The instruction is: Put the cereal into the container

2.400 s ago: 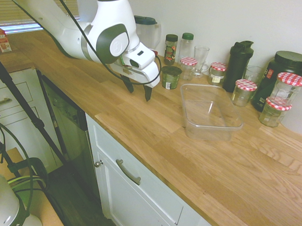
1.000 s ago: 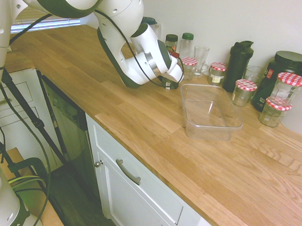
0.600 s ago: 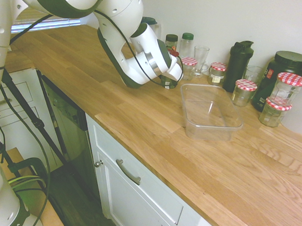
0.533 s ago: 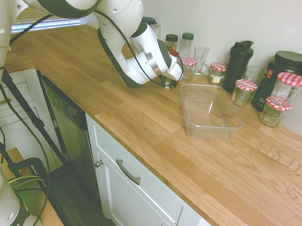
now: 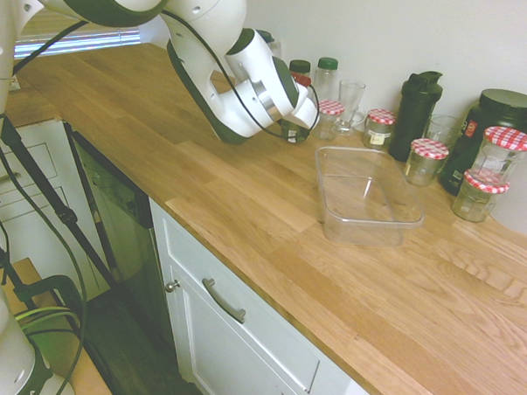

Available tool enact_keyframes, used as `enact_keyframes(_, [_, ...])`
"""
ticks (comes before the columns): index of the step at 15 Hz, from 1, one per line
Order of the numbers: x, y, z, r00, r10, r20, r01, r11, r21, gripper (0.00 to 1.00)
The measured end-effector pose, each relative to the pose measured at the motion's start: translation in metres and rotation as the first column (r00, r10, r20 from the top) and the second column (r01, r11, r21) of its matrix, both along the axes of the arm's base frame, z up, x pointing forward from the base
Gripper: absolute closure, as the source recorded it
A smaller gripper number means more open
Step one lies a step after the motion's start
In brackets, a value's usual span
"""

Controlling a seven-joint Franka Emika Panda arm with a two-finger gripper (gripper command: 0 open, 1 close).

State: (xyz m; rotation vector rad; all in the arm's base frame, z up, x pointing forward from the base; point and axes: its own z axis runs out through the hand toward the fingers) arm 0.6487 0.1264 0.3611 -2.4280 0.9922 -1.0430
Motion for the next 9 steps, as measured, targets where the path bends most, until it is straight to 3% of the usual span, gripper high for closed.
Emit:
enact_keyframes(4, [-0.021, -0.055, 0.058, 0.994, -0.105, 0.03, 0.106, 0.994, -0.01, 1.0])
enact_keyframes(9, [-0.069, -0.173, 0.074, 0.962, -0.273, -0.015, 0.273, 0.962, -0.027, 1.0])
